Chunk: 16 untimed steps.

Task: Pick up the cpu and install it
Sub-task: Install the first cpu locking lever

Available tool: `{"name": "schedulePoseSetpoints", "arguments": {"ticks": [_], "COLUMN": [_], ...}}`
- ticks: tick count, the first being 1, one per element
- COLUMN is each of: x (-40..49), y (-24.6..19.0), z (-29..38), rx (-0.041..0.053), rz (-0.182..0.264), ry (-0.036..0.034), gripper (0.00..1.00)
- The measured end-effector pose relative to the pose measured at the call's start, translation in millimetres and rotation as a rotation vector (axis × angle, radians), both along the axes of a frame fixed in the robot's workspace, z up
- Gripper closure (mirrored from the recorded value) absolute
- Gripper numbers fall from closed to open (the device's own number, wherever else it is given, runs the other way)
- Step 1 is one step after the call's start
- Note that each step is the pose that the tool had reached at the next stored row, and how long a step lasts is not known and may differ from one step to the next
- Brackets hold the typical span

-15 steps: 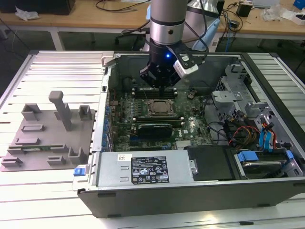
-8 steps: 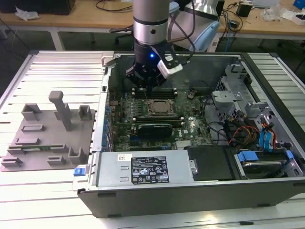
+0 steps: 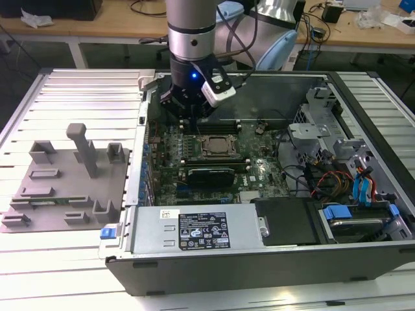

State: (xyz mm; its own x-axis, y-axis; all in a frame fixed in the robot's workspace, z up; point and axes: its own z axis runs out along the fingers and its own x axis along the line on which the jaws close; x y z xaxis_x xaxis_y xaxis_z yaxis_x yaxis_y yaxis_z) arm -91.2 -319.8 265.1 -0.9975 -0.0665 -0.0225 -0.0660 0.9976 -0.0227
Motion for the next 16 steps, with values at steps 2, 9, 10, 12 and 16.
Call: {"name": "schedulePoseSetpoints", "arguments": {"ticks": [2,9,10,12,16], "x": [-0.3,-4.7,-5.8,-8.9,-12.0], "y": [0.0,-2.1,-2.5,-3.4,-5.1], "z": [-0.1,-0.1,-0.1,-0.3,-0.8], "rx": [0.0031,0.1245,0.1438,0.1798,0.2474], "rz": [0.000,0.000,0.000,0.000,0.000], "ry": [-0.0001,-0.0001,-0.0001,0.0000,0.0000], "gripper": [0.89,0.89,0.89,0.89,0.89]}}
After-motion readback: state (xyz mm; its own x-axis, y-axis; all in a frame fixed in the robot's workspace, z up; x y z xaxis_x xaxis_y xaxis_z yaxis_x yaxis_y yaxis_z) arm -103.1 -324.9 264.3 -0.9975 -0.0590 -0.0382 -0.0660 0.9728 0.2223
